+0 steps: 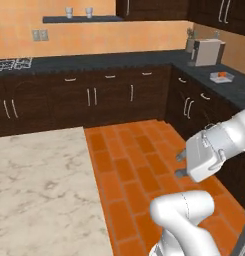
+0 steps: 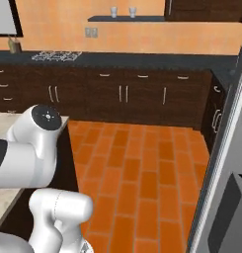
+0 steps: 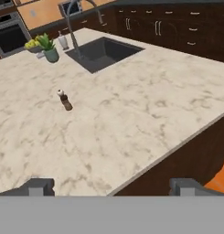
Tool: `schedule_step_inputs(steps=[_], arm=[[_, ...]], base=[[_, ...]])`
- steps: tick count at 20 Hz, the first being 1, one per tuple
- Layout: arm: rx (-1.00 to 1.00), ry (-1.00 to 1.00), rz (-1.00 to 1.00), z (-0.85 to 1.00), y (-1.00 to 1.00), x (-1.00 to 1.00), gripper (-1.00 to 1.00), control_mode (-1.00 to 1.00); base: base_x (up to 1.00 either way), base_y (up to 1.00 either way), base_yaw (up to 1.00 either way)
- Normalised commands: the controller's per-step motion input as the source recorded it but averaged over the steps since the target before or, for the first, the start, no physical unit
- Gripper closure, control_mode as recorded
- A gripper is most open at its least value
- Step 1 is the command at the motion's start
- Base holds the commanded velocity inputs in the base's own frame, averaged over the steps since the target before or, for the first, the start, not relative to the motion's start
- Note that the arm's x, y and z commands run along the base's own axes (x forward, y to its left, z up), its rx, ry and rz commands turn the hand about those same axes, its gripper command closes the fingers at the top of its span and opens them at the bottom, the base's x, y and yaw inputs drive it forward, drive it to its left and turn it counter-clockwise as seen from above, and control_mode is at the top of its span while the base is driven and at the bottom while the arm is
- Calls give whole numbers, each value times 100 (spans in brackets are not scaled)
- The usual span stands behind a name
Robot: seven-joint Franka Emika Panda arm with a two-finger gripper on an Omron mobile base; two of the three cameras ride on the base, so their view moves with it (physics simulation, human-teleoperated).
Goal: Take the meat container that has the chicken drumstick and place it on the second highest rack of the freezer. Then take the vegetable container that has the squash and garlic and place it on the highest rack of the freezer.
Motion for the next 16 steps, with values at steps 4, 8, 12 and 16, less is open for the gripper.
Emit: schedule_step_inputs(steps=[4, 8, 12, 16], arm=[[0, 0, 0, 0, 0, 0, -100, 100], [0, 0, 0, 0, 0, 0, -100, 100], [0, 0, 0, 0, 0, 0, -100, 100], [0, 0, 0, 0, 0, 0, -100, 100]], base=[[100, 21, 3], [100, -47, 23], [100, -26, 8], [100, -16, -7]])
